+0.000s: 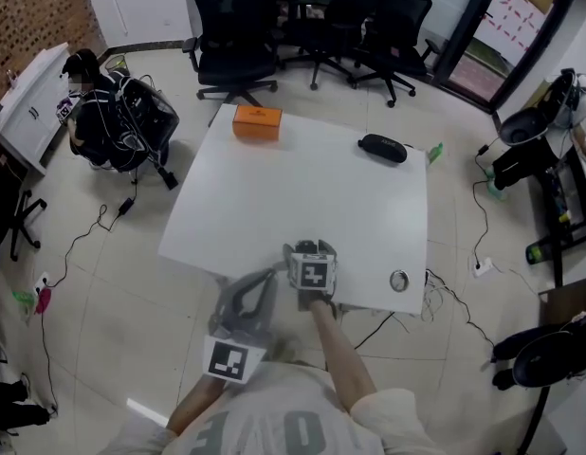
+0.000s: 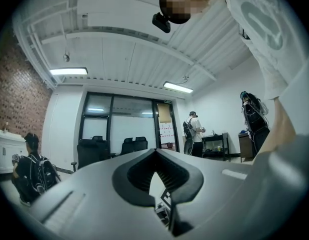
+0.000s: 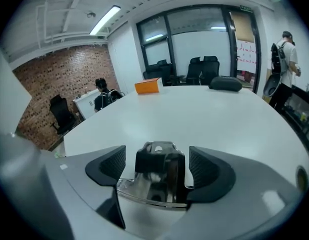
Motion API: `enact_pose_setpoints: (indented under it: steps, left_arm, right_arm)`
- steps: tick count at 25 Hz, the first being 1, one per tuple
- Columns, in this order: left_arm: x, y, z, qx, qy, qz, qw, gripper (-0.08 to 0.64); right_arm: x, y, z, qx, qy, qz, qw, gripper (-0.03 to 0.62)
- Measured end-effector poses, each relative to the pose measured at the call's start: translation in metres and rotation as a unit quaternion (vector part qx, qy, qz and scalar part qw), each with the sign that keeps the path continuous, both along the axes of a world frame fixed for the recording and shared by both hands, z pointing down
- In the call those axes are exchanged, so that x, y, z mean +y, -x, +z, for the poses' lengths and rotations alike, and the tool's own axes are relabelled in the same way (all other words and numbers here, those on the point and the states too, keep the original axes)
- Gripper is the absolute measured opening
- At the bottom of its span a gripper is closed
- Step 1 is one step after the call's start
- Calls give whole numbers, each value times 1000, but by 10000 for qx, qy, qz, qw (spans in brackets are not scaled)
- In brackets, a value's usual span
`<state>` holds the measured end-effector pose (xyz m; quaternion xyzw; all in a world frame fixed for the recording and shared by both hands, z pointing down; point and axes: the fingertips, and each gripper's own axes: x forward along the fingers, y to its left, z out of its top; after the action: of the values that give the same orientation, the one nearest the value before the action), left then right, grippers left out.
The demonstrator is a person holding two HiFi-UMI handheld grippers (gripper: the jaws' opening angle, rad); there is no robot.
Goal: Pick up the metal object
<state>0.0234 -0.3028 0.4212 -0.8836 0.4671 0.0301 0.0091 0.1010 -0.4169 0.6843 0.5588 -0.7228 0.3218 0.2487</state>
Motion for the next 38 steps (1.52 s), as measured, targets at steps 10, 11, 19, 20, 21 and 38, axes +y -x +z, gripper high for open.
enact_pose_setpoints:
  steps: [10, 11, 19, 20, 21, 38]
  left_arm:
    - [0, 28, 2, 1, 58, -339, 9994, 2]
    - [0, 30, 3, -12, 57, -353, 9994, 2]
    - [5, 37, 1, 34, 44, -362, 9993, 2]
    - [5, 37, 1, 22, 43, -348, 9994, 2]
    - [5, 37, 1, 14, 38, -332, 9994, 2]
    - [3, 21, -9, 144, -92, 57, 9998, 2]
  right_arm:
    - [-8, -8, 8, 986, -131, -212, 9948, 316]
    - [-8, -7, 8, 997, -150, -229, 9946, 313]
    - [-6, -10, -7, 732, -315, -118, 9968, 307]
    - [-9, -11, -20, 584, -505, -37, 9970, 305]
    - [-11, -11, -38, 403, -750, 27, 9964, 307]
    - [149, -39, -244, -1626, -3200, 702, 9307, 307]
